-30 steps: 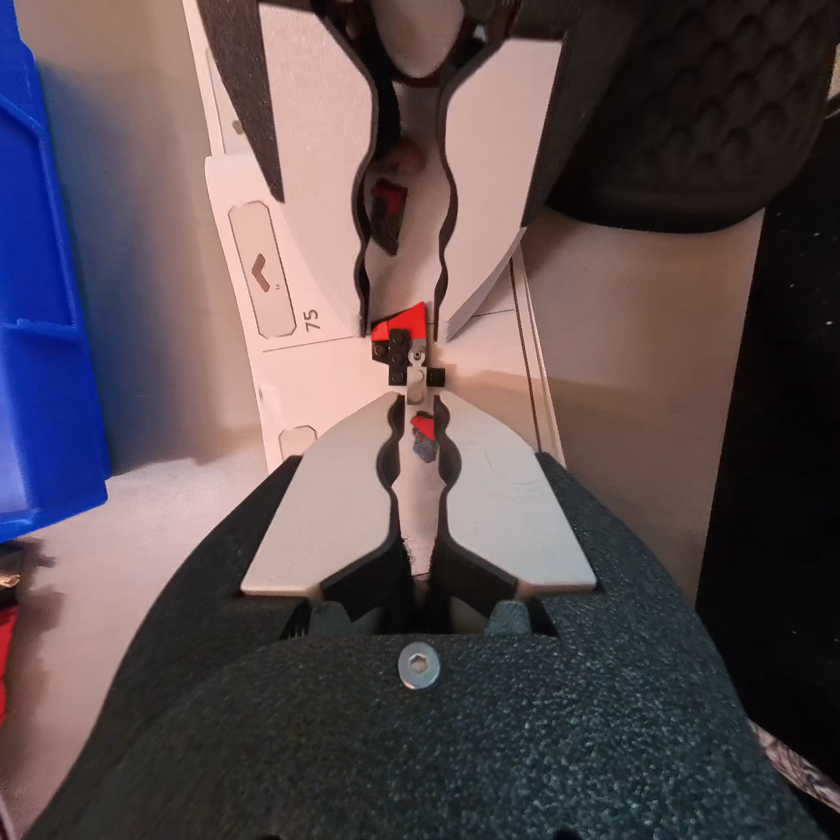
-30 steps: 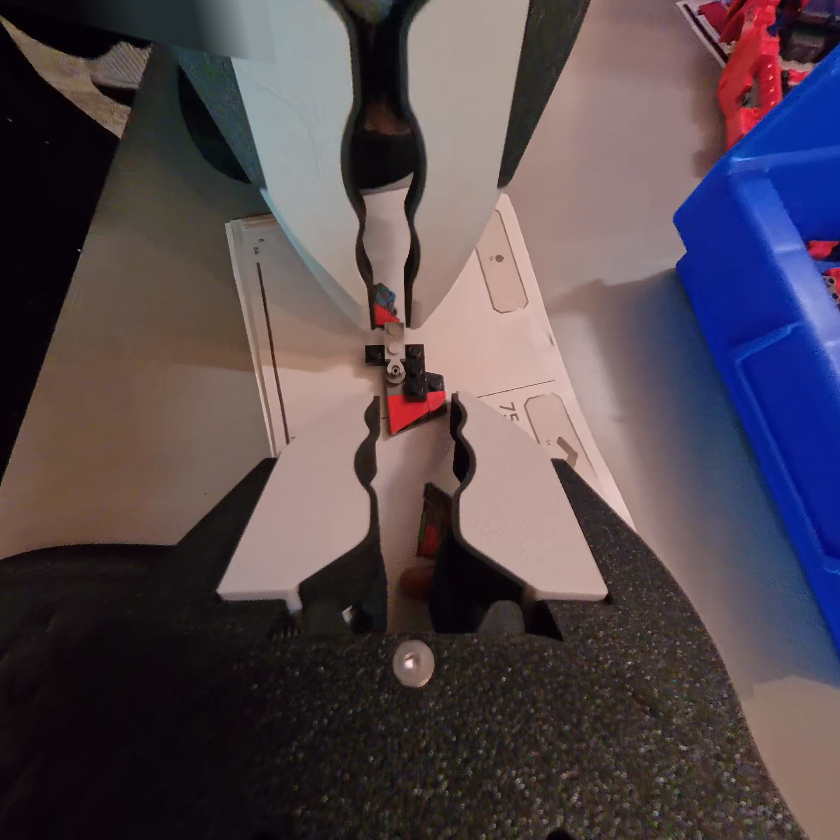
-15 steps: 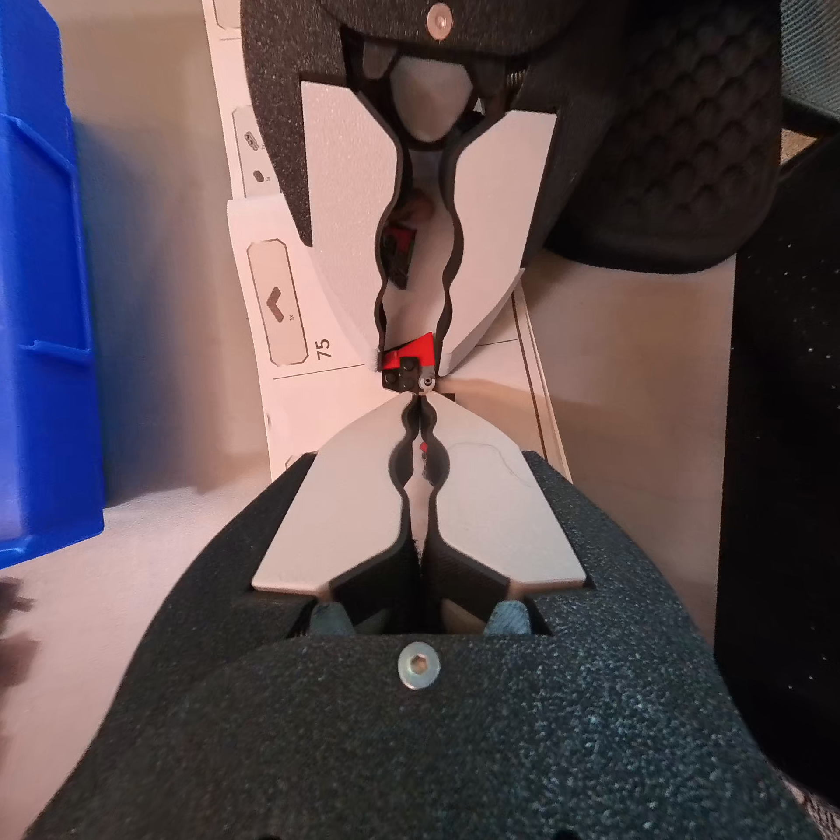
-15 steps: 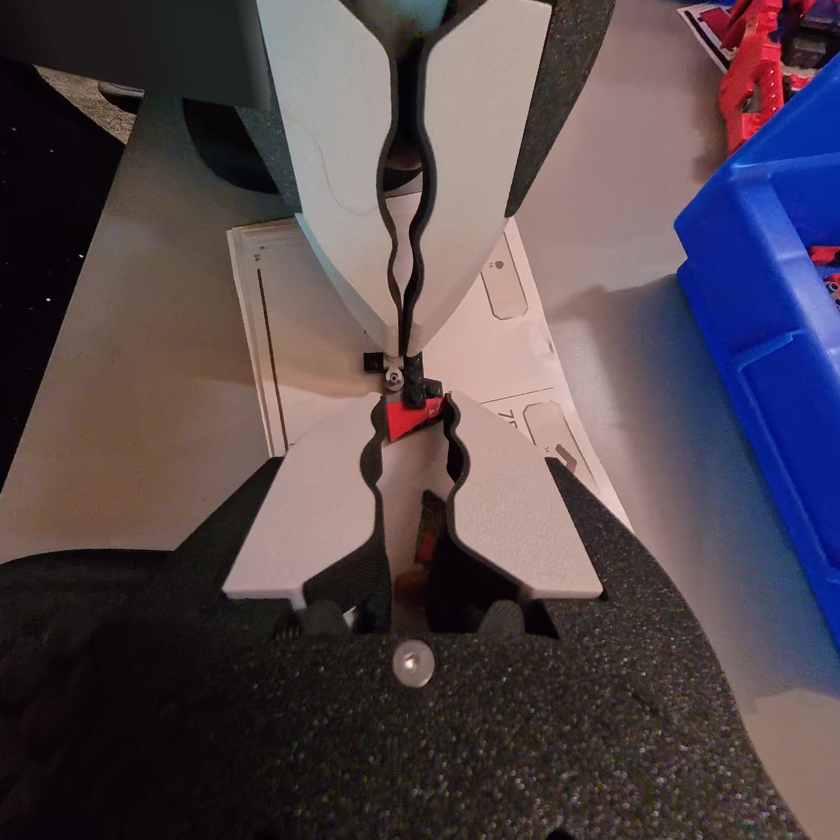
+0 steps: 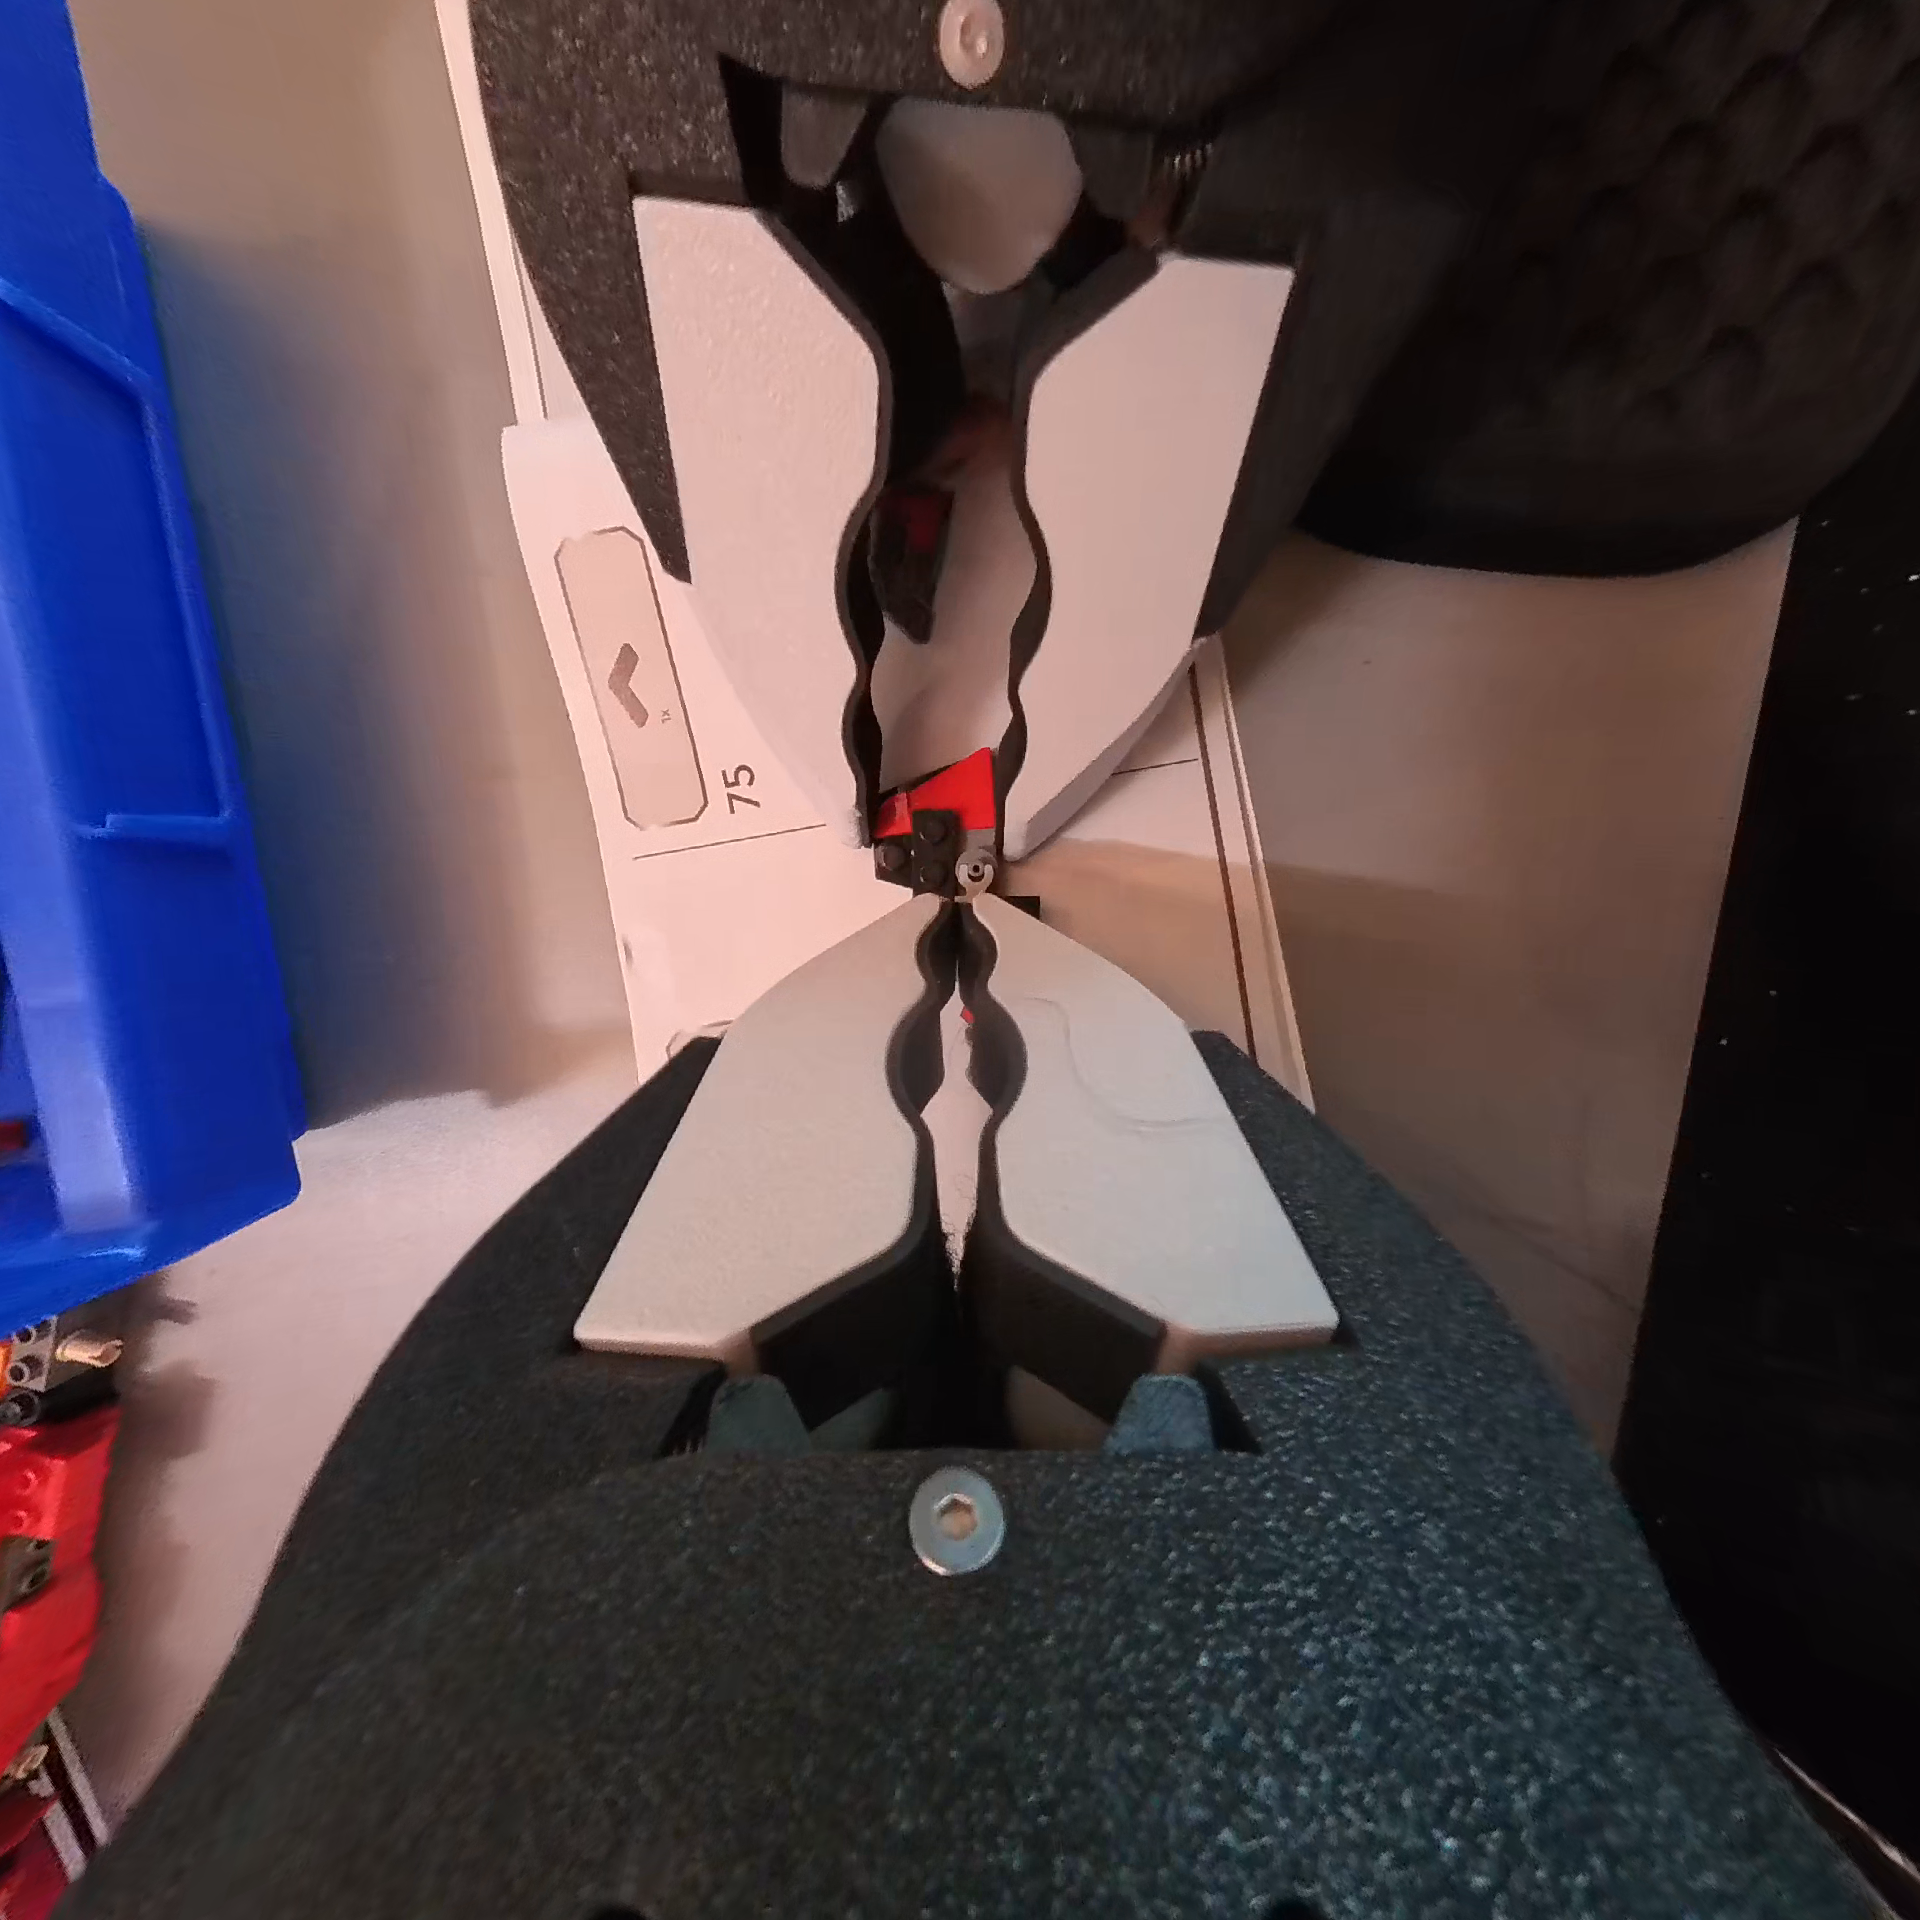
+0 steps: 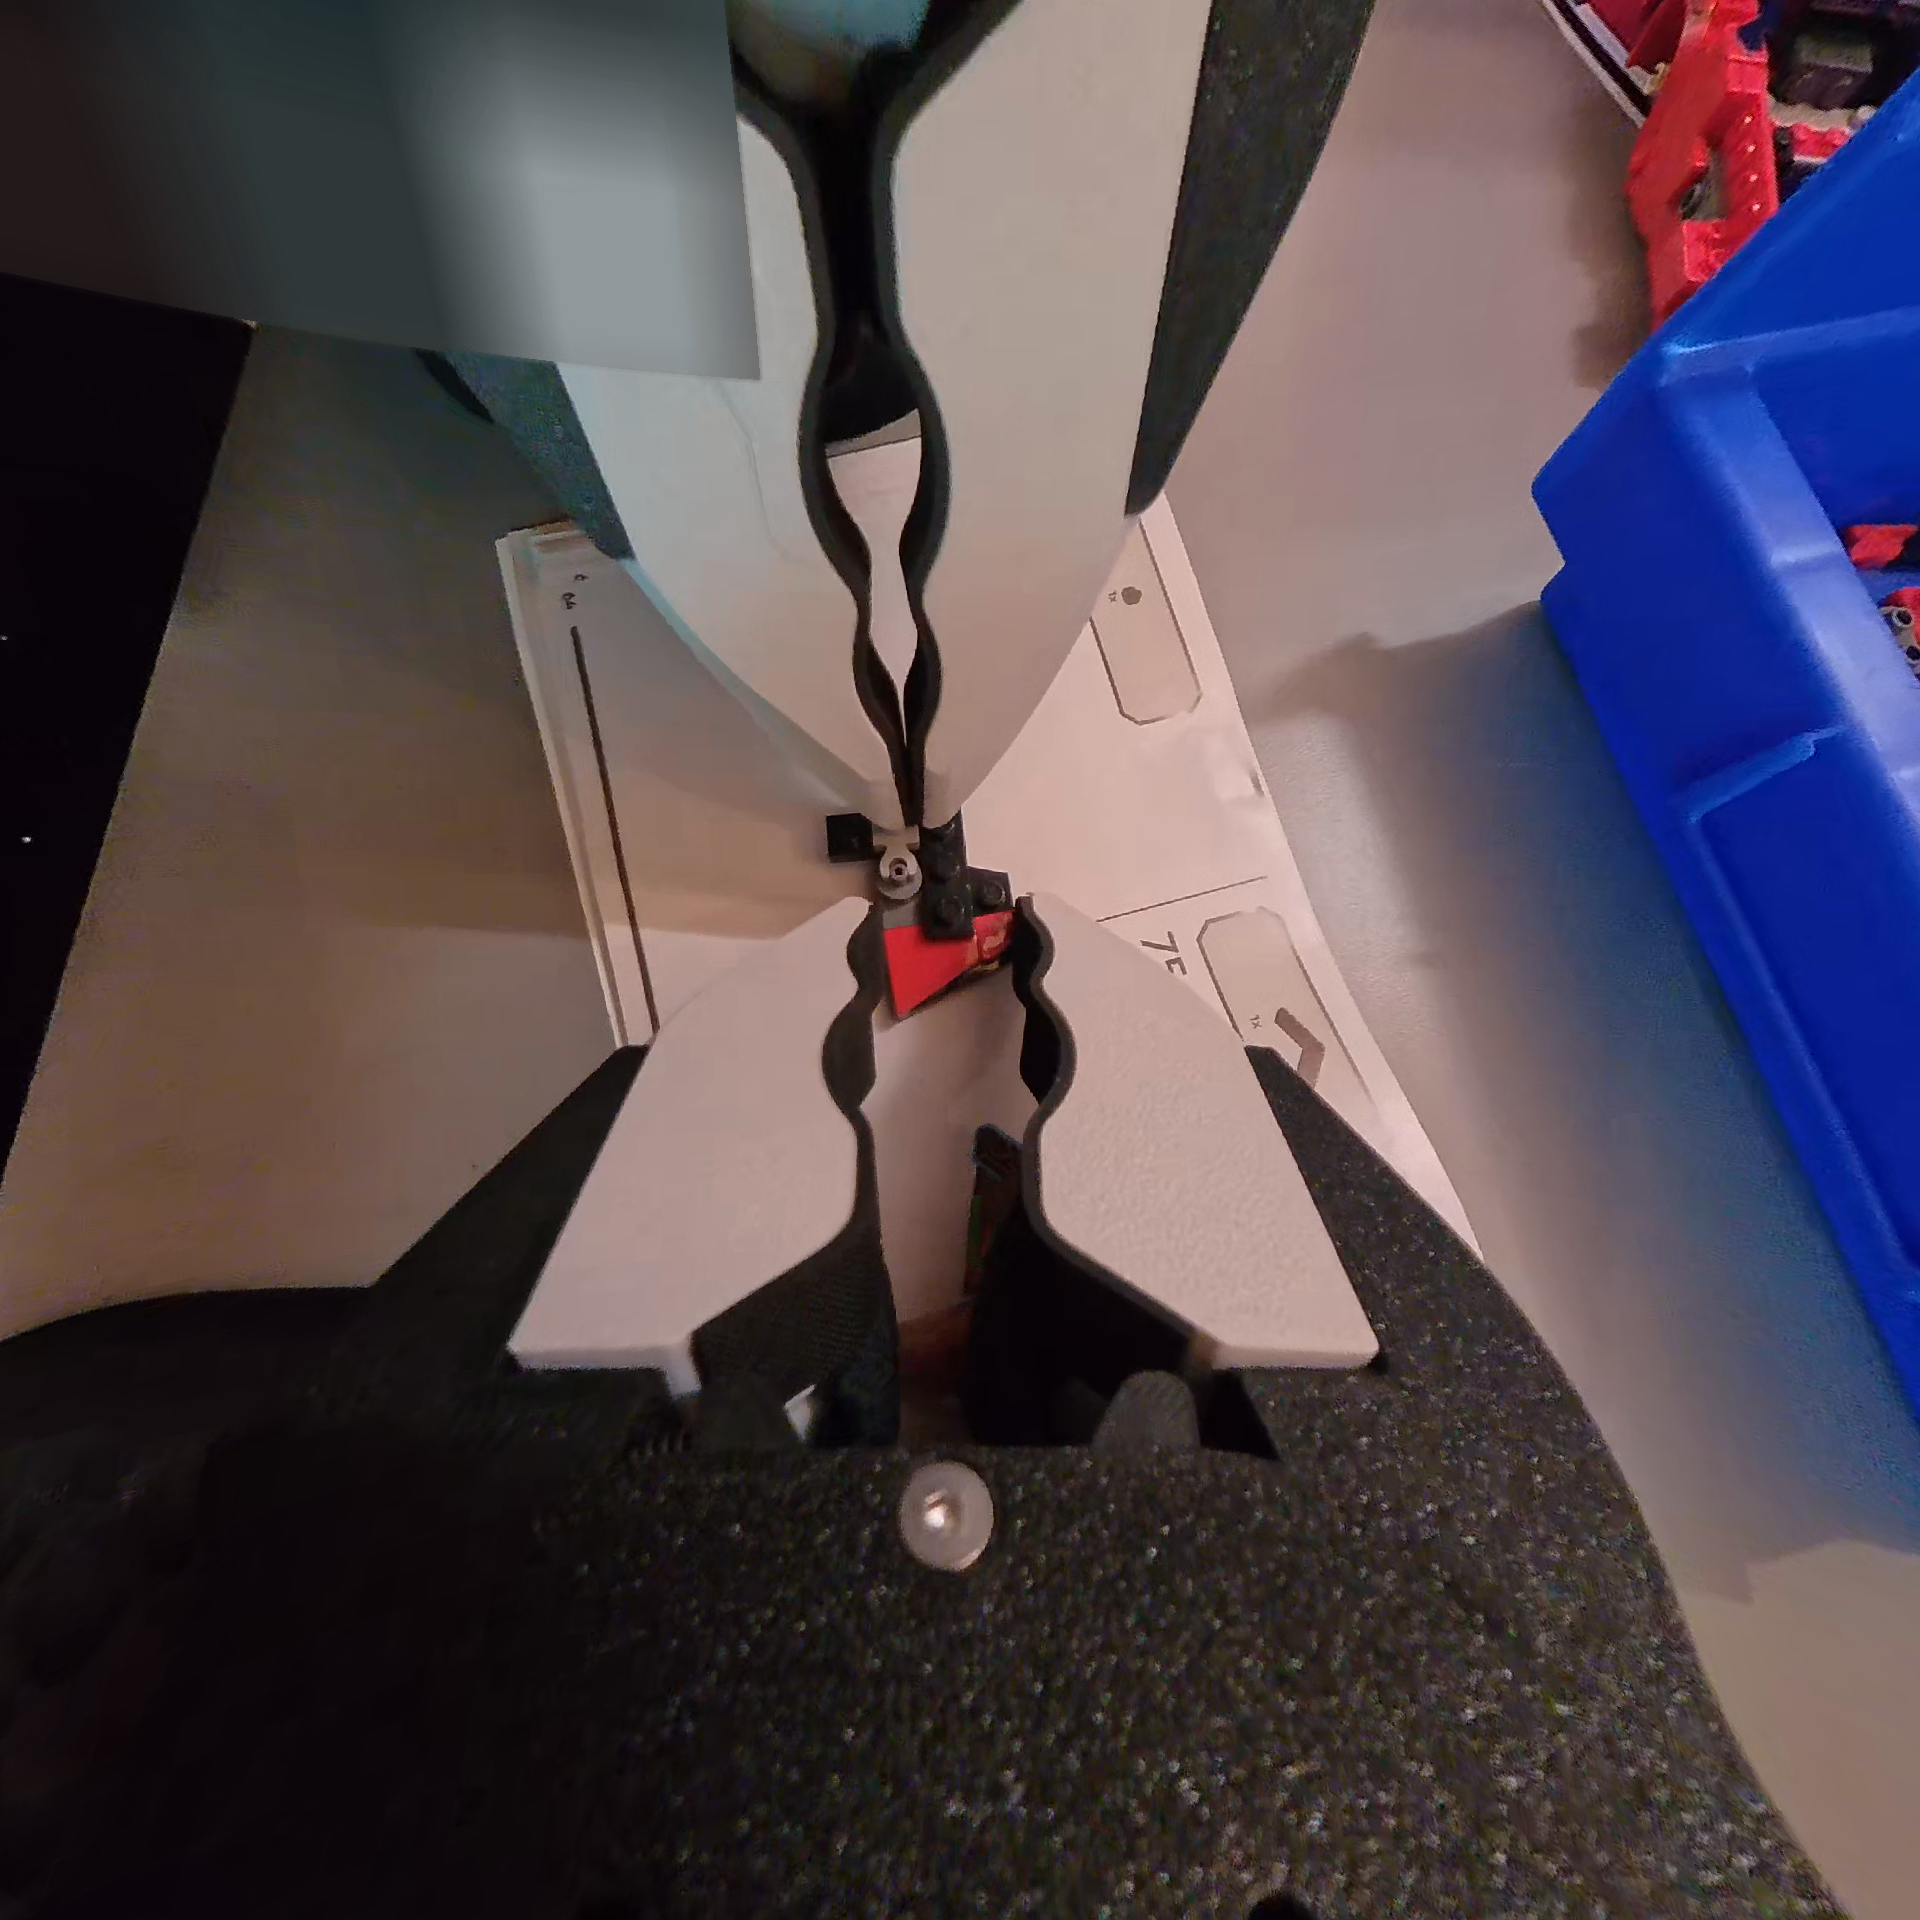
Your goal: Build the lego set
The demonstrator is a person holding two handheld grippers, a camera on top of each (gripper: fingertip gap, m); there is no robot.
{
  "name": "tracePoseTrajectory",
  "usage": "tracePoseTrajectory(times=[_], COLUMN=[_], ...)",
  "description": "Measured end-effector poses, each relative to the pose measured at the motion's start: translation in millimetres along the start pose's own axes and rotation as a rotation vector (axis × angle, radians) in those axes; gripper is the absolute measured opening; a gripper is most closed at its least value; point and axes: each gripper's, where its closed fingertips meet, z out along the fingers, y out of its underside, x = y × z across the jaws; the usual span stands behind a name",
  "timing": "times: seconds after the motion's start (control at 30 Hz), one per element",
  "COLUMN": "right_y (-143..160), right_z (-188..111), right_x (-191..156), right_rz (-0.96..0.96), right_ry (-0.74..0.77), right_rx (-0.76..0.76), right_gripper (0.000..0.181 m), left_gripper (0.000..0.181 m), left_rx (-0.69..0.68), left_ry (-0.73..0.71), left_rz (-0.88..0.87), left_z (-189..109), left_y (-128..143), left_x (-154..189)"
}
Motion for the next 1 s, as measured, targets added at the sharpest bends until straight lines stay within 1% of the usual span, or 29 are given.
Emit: tracePoseTrajectory(times=[0.1, 0.17, 0.23, 0.3, 0.37, 0.4, 0.43, 0.5, 0.57, 0.63, 0.73, 0.83, 1.0], right_y=[-0.5, -3.5, -3.8, -1.9, -1.7, -2.6, -3.7, -6.8, -8.5, -8.8, -12.9, -9.3, -9.9], right_z=[0.3, 3.4, 2.5, -0.4, -1.6, -1.0, -0.4, -1.7, -4.8, -7.8, -9.4, -6.0, -4.0], right_x=[-0.3, -5.0, -4.9, -2.8, -0.8, -1.6, -3.0, -3.2, -1.5, -2.2, -2.8, -1.8, -5.8], right_rz=[0.001, -0.02, 0.003, 0.029, 0.014, 0.017, 0.019, 0.005, -0.008, -0.035, -0.086, -0.079, -0.087], right_ry=[0.007, -0.004, -0.017, -0.024, -0.015, -0.022, -0.029, -0.016, 0.009, 0.018, 0.031, 0.026, -0.001], right_rx=[-0.012, 0.003, 0.016, 0.016, 0.024, 0.025, 0.023, 0.029, 0.033, 0.038, 0.076, 0.055, 0.058], right_gripper=[0.024, 0.024, 0.024, 0.026, 0.029, 0.031, 0.036, 0.039, 0.04, 0.036, 0.006, 0.0, 0.0], left_gripper=[0.0, 0.0, 0.0, 0.0, 0.0, 0.0, 0.0, 0.0, 0.0, 0.0, 0.0, 0.0, 0.0], left_rx=[-0.032, -0.028, -0.059, 0.009, 0.121, 0.152, 0.165, 0.17, 0.157, 0.139, 0.144, 0.148, 0.144], left_ry=[-0.04, -0.077, -0.065, -0.074, -0.12, -0.13, -0.128, -0.094, -0.043, -0.054, -0.081, -0.083, -0.062], left_rz=[0.013, 0.054, 0.049, 0.047, 0.025, 0.004, 0.0, 0.014, 0.011, 0.012, 0.015, 0.012, -0.008], left_z=[0.7, 8.4, 6.4, -5.0, -26.9, -36.3, -42.0, -42.3, -30.9, -17.0, -6.5, -4.3, -1.3], left_y=[-0.6, -6.2, -4.3, -10.6, -19.7, -20.4, -18.8, -13.3, -6.7, -0.9, -0.2, -0.1, 1.2], left_x=[-0.1, 0.0, 1.8, -1.4, -14.0, -18.4, -19.4, -12.5, -0.5, 2.4, 1.4, -0.6, -1.5])
